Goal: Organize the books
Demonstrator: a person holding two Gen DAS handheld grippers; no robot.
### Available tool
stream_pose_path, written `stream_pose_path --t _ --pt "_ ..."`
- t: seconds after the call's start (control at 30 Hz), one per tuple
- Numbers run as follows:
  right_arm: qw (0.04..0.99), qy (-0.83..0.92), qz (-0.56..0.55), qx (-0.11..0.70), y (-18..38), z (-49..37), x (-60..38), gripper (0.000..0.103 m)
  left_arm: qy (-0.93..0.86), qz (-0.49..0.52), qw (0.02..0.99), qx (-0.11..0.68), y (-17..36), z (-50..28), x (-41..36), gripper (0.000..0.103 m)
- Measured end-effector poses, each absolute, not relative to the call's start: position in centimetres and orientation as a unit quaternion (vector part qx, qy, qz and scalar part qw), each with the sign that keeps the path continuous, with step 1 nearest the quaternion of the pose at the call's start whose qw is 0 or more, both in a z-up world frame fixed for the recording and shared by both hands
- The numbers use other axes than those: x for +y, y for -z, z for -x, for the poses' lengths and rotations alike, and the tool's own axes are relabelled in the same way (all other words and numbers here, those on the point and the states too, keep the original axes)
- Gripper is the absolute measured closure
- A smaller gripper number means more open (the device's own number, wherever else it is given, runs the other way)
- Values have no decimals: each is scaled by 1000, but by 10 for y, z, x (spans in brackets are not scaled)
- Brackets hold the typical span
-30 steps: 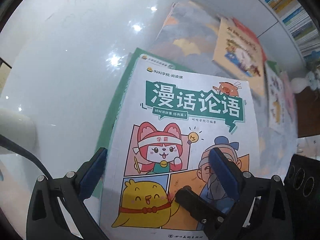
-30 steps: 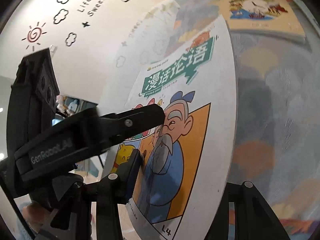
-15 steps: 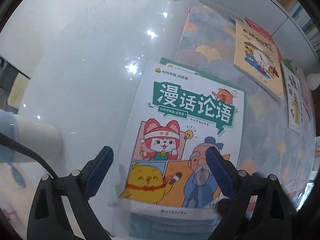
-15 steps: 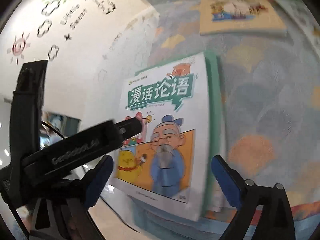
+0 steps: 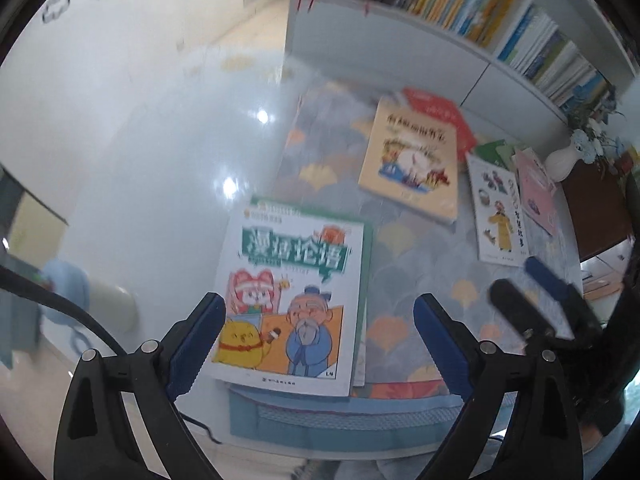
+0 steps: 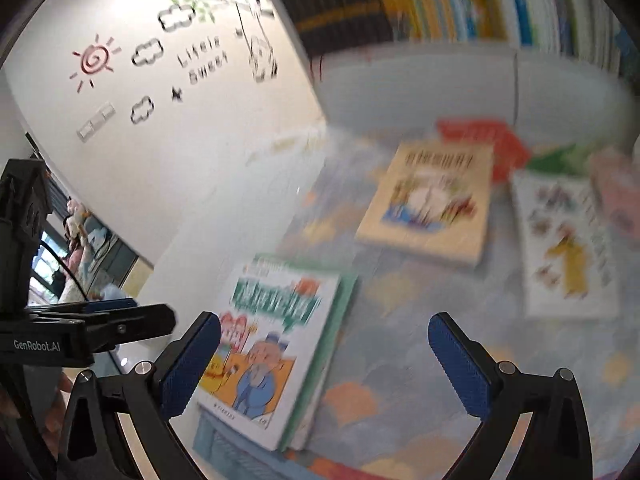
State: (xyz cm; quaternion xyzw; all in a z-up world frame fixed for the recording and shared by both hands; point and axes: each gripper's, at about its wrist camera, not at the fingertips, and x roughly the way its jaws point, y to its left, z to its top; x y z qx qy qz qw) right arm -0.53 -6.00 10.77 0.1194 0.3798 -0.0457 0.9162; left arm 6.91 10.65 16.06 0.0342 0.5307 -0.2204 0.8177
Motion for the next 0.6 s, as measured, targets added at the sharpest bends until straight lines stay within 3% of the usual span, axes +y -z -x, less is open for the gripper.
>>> stream_pose_path --t 0.1,0.43,0.6 --pt "930 70 -99 347 -136 17 -71 0 223 -51 832 505 -188 -62 103 3" --pt "928 167 -105 315 -210 76 -133 0 286 -82 833 467 -236 -41 49 3" --pt "944 214 -90 235 -300 108 -167 0 316 -100 846 417 -271 -30 14 3"
